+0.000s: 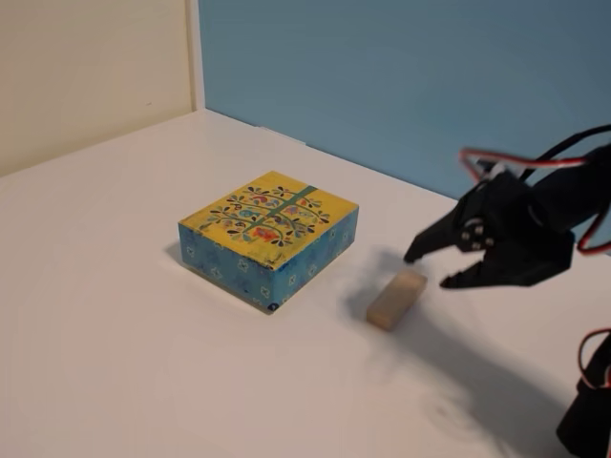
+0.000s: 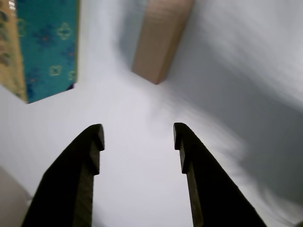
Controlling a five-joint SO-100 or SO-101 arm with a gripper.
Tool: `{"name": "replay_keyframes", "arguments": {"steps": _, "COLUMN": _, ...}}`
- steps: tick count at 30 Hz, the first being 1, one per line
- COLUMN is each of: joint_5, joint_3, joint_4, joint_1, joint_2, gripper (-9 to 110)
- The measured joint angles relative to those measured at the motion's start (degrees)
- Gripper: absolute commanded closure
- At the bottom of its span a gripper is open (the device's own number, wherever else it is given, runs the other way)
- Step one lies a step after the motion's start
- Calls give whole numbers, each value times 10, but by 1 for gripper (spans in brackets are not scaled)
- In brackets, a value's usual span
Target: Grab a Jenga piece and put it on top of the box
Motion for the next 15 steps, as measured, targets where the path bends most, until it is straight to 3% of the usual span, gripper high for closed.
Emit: {"name": "replay_keyframes", "arguments": {"steps": 15, "joint_5": -66, "joint_3": -33, "joint_4": 4, "joint_1": 7, "joint_2": -62, "gripper": 69}}
